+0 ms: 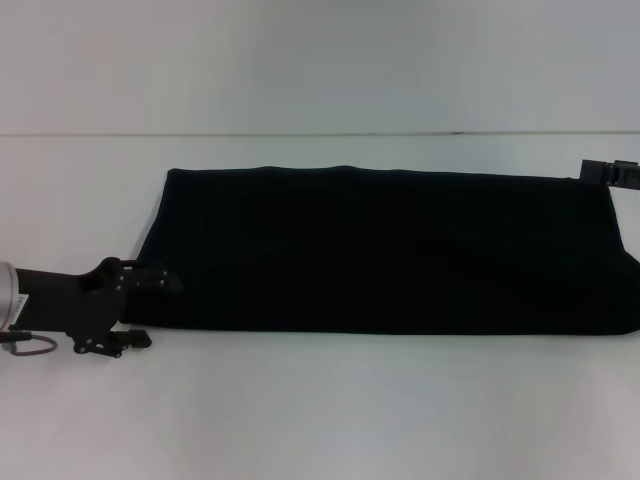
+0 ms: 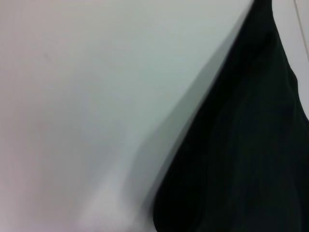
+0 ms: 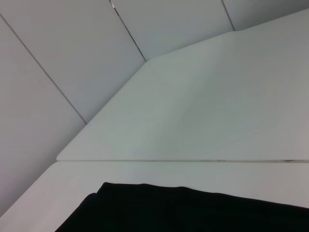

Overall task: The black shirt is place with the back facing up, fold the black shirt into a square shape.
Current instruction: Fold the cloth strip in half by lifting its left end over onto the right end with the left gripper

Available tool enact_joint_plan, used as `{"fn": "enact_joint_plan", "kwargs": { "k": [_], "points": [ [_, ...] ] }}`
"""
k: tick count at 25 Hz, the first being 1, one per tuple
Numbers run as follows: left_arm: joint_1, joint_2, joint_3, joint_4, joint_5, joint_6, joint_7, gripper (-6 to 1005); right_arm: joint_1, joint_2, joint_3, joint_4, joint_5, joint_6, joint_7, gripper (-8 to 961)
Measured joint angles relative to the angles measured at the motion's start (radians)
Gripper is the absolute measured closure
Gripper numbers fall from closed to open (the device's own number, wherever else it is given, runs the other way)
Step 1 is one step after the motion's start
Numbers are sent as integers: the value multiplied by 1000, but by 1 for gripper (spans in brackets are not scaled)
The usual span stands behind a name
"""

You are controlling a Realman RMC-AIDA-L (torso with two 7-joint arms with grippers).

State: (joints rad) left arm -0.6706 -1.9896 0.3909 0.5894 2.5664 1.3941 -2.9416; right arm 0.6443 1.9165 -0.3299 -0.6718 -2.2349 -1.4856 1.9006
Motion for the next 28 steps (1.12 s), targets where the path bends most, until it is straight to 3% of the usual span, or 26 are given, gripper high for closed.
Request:
{"fn": "enact_joint_plan", "kwargs": {
  "k": [28],
  "points": [
    [-5,2,0,-14,-3,-67,7,115,1,1,2,0,0,10,0,23]
  ]
}}
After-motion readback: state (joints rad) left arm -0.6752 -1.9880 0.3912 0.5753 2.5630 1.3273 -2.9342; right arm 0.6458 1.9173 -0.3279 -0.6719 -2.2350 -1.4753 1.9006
